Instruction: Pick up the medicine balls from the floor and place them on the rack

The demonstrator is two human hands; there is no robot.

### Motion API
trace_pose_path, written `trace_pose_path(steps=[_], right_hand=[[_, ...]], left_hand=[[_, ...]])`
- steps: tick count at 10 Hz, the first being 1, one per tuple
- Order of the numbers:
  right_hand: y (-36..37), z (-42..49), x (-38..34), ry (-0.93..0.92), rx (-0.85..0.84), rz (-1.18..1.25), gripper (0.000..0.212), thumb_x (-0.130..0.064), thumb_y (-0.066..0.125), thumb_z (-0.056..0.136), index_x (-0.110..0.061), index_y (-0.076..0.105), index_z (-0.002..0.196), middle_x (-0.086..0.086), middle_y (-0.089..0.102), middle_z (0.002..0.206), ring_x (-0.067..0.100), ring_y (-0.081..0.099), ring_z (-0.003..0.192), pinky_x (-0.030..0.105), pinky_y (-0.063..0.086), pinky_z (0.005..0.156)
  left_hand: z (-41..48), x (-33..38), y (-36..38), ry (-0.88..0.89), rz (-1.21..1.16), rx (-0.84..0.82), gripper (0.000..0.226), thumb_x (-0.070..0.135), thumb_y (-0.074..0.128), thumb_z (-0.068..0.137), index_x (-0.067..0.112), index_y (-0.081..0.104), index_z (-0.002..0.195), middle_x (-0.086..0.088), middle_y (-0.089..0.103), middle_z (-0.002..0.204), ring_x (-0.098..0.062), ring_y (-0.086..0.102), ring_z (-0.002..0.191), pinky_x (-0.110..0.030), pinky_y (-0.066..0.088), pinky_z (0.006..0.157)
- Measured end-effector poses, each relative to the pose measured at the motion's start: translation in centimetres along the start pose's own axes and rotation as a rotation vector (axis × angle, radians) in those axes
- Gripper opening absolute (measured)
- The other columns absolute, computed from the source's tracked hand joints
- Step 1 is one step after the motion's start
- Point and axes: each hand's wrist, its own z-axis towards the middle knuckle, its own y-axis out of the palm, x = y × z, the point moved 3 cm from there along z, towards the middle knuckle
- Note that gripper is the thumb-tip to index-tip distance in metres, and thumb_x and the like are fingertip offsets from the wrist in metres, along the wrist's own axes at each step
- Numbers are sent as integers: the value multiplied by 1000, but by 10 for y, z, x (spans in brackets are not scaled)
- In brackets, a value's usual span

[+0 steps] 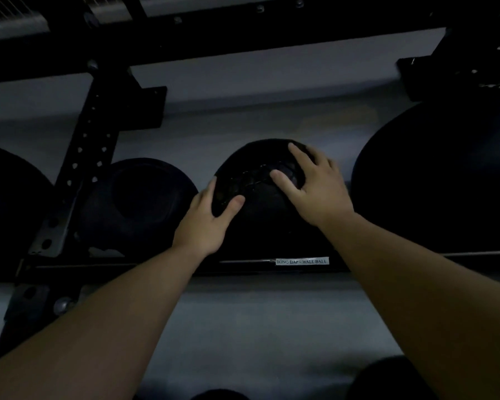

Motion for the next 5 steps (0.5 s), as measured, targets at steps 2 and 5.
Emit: trace_pose_path(steps=[2,5], right_hand=[[-7,-2,-9,44,-121,-111,84,-81,35,94,-38,22,165,5,21,172,34,22,154,53,31,121],[-64,-50,-43,263,-458,-226,89,-76,45,96,-43,0,166,11,5,175,45,23,154,58,35,118]], left_hand=[[4,9,-15,-43,103,-144,106,102,30,71,51,12,162,2,39,165,-25,46,145,-45,46,108],[-63,31,-83,-23,385,-284,90,83,49,86,33,37,159,0,43,161,-27,47,142,-43,46,108]])
